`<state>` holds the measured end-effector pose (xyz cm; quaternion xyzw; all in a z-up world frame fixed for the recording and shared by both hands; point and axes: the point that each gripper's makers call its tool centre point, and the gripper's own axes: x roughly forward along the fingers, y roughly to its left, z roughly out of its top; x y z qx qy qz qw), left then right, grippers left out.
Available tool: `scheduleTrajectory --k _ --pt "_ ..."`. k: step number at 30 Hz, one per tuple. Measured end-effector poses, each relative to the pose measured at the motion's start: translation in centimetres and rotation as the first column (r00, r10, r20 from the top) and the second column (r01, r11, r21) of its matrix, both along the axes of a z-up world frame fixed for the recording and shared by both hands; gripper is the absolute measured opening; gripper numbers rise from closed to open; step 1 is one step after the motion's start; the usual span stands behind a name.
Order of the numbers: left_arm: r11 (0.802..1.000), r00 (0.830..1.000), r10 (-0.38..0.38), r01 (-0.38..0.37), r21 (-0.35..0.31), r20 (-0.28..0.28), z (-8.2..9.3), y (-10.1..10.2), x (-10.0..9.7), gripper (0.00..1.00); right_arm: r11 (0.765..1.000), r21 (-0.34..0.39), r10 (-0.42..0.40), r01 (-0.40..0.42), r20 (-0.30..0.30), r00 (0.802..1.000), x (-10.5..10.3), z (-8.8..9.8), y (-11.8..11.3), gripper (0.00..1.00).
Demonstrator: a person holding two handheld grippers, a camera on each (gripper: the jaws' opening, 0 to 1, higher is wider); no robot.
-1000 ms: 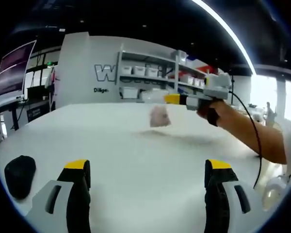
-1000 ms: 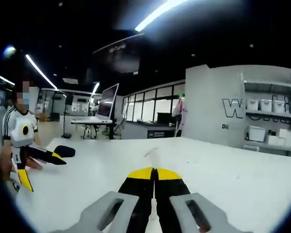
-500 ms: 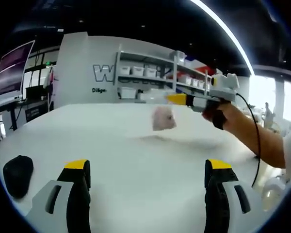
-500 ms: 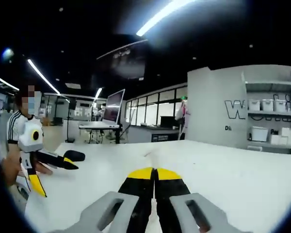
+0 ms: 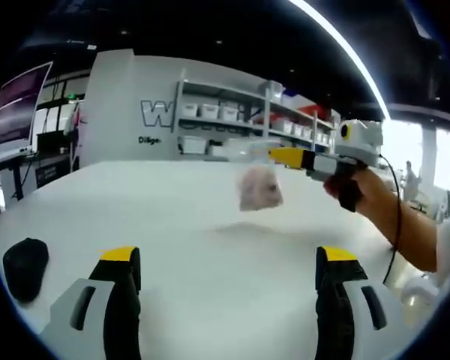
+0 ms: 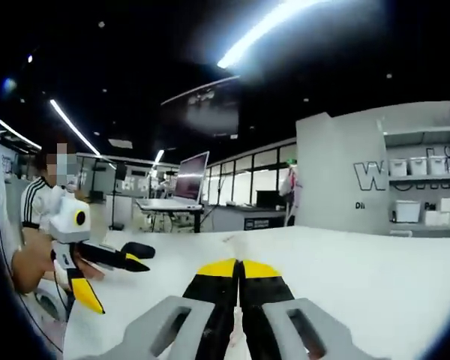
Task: Open the resealable bag by pulling the two sides of the seal apart until the entire bag opening is separated and visibly accessible.
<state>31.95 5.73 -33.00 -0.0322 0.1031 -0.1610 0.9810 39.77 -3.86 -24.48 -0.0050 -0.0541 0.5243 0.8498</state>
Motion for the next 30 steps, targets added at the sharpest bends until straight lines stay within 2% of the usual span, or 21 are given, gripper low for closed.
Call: scheduleTrajectory --k 3,10,17,27,30 --pt "1.000 1.000 -0.013 0.013 -0.011 0.002 0.3 -0.2 -0.1 0.96 1.000 0.000 0.006 -0.006 0.012 1.000 -0.8 -0.1 0.3 0.00" --pt "0.999 0.999 -0.042 0.043 -0.029 0.013 0.9 -0.7 -0.6 0.95 0.999 0.024 0.038 -0.038 -0.023 0.999 -1.9 -1.5 1.3 0.00" --pt "0.998 0.999 -0.049 0.050 -0.047 0.022 1.4 -0.9 -0.9 0.95 0.998 0.036 0.056 -0.054 -0.037 0.998 -2.7 -1.9 1.7 0.00" --pt "0.992 0.996 -0.083 0.084 -0.091 0.010 1.3 -1.7 -1.9 0.93 0.992 0.056 0.112 -0.110 -0.035 0.993 -6.3 -2.6 2.2 0.00" --pt "0.983 0.993 -0.115 0.115 -0.147 0.002 1.3 -2.2 -2.6 0.91 0.990 0.056 0.134 -0.133 -0.021 0.991 -7.9 -2.9 2.3 0.00"
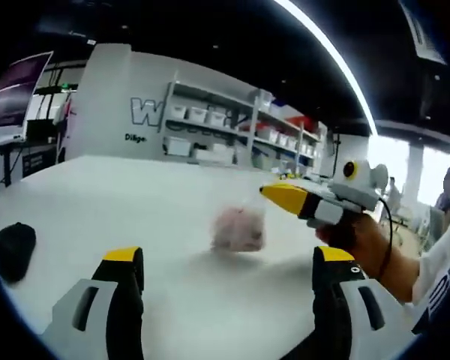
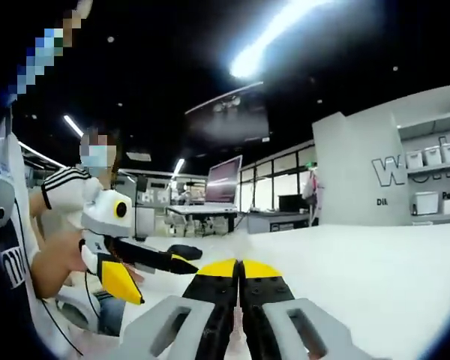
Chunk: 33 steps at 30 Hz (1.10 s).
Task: Open the resealable bag by pulling the two sides of the seal apart until the entire bag opening is separated and visibly accessible.
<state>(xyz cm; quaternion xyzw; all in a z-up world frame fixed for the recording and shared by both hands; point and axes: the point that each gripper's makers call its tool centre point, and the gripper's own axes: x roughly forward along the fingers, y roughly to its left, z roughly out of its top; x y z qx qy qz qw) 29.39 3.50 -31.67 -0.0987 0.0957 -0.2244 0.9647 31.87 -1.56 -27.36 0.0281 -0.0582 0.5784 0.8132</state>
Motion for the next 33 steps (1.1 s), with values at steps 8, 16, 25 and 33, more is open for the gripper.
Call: scheduleTrajectory --k 8,16,25,33 --pt "0.996 0.999 -0.042 0.041 -0.080 -0.009 0.5 -0.5 -0.8 0.86 1.000 0.008 0.029 -0.029 -0.020 0.999 -1.9 -1.0 0.1 0.00" --pt "0.969 0.995 -0.101 0.101 -0.225 0.012 1.6 -1.0 -1.8 0.69 0.998 0.015 0.064 -0.064 -0.031 0.997 -3.9 -1.2 -0.1 0.00" --pt "0.912 0.990 -0.133 0.142 -0.385 0.048 2.6 -1.5 -2.9 0.42 0.997 -0.017 0.069 -0.070 -0.014 0.997 -5.3 -2.0 -0.4 0.00" --pt "0.820 0.985 -0.163 0.166 -0.547 0.055 3.8 -2.0 -3.1 0.28 0.997 -0.059 0.056 -0.054 0.024 0.998 -5.2 -1.9 -0.3 0.00"
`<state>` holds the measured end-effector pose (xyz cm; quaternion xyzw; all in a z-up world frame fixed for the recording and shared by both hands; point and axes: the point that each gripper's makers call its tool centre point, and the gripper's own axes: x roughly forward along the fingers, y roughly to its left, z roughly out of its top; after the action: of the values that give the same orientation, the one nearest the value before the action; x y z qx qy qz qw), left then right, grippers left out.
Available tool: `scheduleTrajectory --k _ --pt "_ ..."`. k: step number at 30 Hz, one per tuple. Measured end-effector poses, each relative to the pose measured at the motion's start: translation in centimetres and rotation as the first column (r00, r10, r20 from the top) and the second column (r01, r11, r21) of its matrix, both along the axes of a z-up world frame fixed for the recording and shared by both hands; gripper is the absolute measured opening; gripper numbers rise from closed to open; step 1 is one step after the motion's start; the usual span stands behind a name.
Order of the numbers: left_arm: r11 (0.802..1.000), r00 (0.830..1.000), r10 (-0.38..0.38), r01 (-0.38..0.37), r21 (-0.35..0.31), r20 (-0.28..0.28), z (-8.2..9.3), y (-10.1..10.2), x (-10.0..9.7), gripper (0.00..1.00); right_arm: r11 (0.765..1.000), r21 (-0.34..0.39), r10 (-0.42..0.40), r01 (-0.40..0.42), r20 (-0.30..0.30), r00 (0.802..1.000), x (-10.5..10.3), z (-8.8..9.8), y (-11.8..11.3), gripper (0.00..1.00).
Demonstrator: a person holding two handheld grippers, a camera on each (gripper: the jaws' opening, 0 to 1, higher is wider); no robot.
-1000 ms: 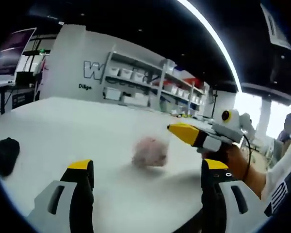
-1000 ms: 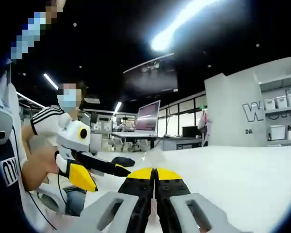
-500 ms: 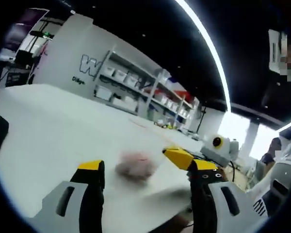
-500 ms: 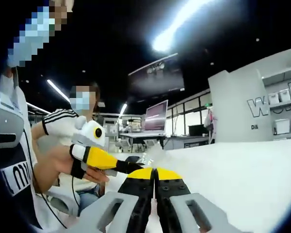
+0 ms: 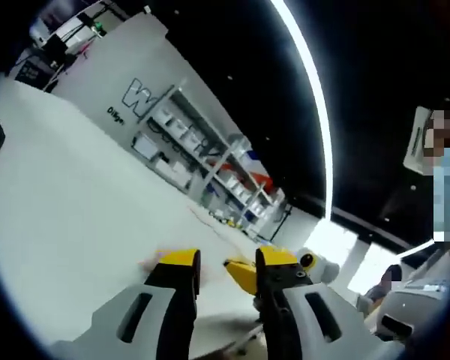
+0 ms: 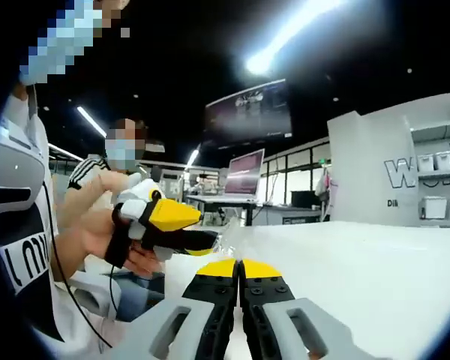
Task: Open the resealable bag by pulling the two sides of the seal apart until the entire bag opening is separated and visibly accessible.
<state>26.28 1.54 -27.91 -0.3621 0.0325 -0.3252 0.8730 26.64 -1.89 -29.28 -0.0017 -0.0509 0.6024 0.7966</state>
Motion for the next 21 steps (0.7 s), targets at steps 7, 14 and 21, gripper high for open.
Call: scheduleTrajectory --k 7,14,21 --pt "0.974 0.997 -0.047 0.031 -0.224 -0.064 -0.02 -0.08 0.47 0.24 1.000 -0.020 -0.007 0.007 0.029 1.000 -0.17 -0.14 -0.06 0.00" --pt "0.960 0.994 -0.070 0.044 -0.275 -0.086 -0.20 -0.15 0.82 0.21 1.000 -0.021 -0.006 0.007 0.036 0.999 -0.31 -0.17 -0.25 0.00" --pt "0.949 0.992 -0.073 0.038 -0.314 -0.099 -0.14 0.10 0.71 0.17 1.000 -0.018 -0.003 0.003 0.037 0.999 -0.50 -0.17 -0.53 0.00"
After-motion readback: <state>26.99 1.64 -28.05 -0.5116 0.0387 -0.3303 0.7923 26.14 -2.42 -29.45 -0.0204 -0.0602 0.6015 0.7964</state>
